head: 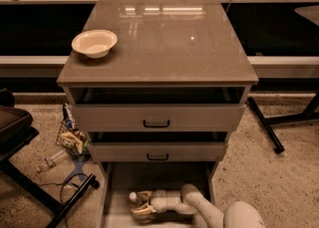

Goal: Place water bottle into bottom drawer

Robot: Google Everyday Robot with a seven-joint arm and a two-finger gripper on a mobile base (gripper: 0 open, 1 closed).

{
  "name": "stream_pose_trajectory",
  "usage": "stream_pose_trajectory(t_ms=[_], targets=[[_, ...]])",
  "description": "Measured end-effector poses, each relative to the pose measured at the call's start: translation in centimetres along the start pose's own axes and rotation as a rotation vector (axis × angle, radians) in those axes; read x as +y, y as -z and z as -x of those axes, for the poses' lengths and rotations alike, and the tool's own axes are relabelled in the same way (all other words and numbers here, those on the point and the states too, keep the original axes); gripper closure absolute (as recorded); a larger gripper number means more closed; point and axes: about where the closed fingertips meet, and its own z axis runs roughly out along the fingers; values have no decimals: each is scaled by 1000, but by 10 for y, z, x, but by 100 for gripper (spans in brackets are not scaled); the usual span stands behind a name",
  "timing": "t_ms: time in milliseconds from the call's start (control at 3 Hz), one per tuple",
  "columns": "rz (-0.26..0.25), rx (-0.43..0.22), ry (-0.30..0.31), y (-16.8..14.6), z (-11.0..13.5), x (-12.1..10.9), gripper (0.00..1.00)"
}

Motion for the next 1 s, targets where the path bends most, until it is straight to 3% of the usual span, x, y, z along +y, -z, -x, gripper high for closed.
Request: stream_pose_trajectory(t_ms=[1000], targets=[[0,0,0,0,2,0,33]])
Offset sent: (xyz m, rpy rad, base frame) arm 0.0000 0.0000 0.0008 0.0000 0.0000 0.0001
